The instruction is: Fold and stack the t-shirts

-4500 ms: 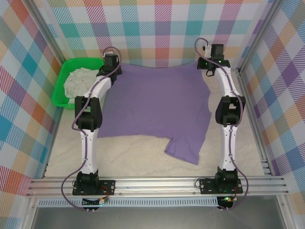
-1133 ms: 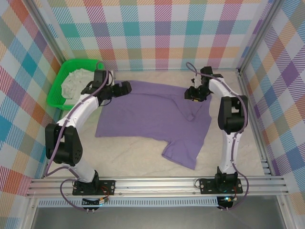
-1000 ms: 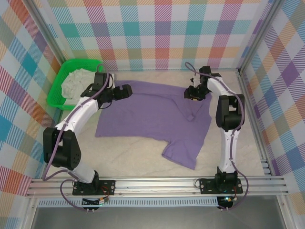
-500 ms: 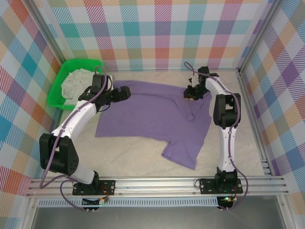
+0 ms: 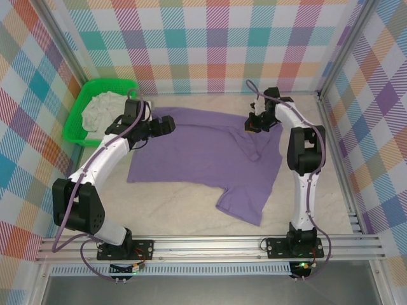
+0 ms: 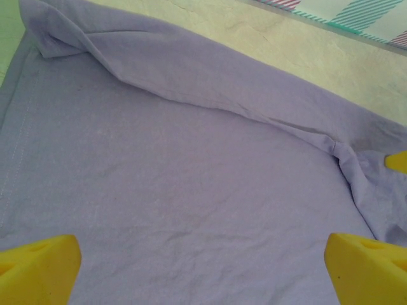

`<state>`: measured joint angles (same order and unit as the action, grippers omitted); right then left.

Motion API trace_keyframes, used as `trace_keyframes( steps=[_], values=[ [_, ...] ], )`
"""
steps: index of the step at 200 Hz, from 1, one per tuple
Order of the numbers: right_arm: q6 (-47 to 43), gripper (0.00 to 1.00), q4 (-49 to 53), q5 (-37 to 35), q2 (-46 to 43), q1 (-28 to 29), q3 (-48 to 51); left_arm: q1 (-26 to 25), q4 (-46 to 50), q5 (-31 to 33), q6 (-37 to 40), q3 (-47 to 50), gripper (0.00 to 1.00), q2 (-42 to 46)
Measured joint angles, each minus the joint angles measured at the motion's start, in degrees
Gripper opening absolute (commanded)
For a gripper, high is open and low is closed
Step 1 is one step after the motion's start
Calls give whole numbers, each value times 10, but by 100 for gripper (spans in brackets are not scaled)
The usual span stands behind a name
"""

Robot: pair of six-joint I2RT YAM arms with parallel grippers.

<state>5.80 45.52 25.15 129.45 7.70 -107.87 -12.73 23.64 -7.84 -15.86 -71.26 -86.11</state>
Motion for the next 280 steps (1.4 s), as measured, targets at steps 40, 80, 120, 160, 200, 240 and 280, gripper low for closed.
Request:
trace_keyframes(
  steps=[40,80,120,160,200,240,280],
  values=[
    [16,0,-19,2,-75,49,54,0,1,0,0,6,98,1],
    [42,6,-33,-18,-89,97,95,0,1,-1,0,14,97,1],
    [75,37,-38,-44,-89,146,115,-4,0,-3,0,24,98,1],
    [88,39,-41,-72,-90,169,115,-4,2,-2,0,26,98,1],
    [98,40,-34,-146,-156,163,168,-4,17,21,-1,27,96,8],
    [120,38,-42,-209,-282,113,294,-4,34,40,-11,70,100,60],
    [144,33,-81,-213,-286,2,409,-4,32,27,-13,102,100,136]
  ],
)
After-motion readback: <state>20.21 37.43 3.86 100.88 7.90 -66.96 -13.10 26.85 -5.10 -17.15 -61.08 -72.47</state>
